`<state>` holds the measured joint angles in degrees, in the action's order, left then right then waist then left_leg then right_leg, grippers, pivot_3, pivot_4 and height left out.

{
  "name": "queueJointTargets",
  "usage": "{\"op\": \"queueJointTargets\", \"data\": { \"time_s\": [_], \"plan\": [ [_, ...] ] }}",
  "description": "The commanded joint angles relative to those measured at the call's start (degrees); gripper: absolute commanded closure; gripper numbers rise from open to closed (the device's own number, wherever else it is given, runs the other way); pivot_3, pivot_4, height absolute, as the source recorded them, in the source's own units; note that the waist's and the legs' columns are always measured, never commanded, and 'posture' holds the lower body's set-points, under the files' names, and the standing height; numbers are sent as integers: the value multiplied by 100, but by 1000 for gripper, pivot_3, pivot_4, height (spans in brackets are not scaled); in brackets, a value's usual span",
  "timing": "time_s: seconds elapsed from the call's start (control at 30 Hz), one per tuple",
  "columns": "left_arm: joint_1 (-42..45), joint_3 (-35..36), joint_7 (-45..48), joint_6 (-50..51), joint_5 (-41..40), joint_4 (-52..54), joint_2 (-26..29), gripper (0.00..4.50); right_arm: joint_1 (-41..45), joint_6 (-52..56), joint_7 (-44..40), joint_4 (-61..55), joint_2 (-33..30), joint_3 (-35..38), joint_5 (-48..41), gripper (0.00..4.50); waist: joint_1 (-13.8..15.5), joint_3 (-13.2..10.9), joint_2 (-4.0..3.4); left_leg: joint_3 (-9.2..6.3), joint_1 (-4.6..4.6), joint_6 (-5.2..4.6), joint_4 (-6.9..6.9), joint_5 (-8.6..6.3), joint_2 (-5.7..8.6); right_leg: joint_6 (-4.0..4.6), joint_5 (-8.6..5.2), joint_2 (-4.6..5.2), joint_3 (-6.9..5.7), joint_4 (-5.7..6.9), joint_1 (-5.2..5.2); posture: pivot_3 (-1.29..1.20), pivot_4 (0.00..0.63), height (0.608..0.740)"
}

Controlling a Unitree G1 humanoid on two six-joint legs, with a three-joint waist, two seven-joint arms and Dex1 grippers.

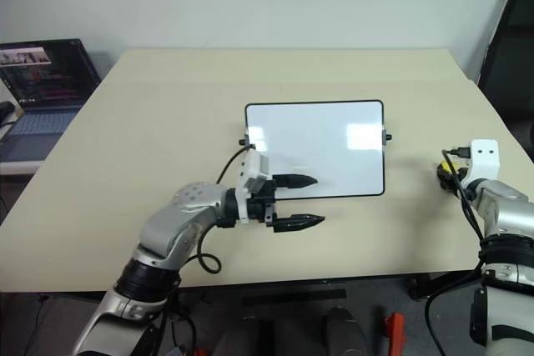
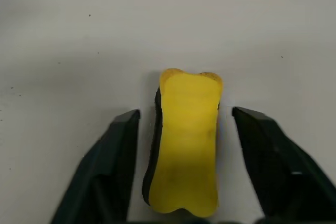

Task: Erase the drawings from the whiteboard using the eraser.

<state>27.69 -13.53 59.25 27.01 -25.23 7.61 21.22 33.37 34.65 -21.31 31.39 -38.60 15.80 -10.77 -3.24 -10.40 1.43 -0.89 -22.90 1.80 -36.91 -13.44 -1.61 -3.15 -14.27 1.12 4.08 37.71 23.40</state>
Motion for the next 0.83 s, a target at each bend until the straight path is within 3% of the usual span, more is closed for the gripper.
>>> {"op": "queueJointTargets", "data": {
  "time_s": [0.03, 0.13, 0.23, 0.47, 0.83],
  "plan": [
    [20, 88, -21, -72, -40, 238, 42, 0, 188, -166, 28, -200, -94, 165, -68, 134, -1, 0, 0, 0, 0, 0, 0, 0, 0, 0, 0, 0, 0, 0, 0, 0, 150, 740],
    [44, 266, -139, -138, 16, 239, 138, 0, 87, -277, -343, -1058, -82, 307, -418, 58, -9, -5, -6, 0, 0, 0, 0, 0, 0, 0, 0, 0, 0, 0, 0, 0, 150, 740],
    [8, 922, -477, -270, 17, 145, 441, 0, -228, -631, -590, -1932, 209, 392, -745, 58, -42, -7, -11, -3, 2, 0, 2, 0, -4, -7, -4, -6, 2, 3, 2, 0, 150, 740],
    [-123, 2256, -1559, -1419, 607, -1053, 956, 0, -558, -1689, -51, -1617, 1246, 282, -526, 58, 2, -4, -5, -14, 4, 0, -1, 0, -1, -11, -7, 0, -10, 1, -7, 0, 150, 740],
    [-172, 2332, -2996, -2698, 1393, -2484, 195, 0, -413, -2734, 417, -495, 1659, 209, -293, 58, 128, -5, -5, -10, 0, 1, 3, -1, 0, 0, 3, 6, -12, -1, -3, 0, 150, 740]
  ]
}}
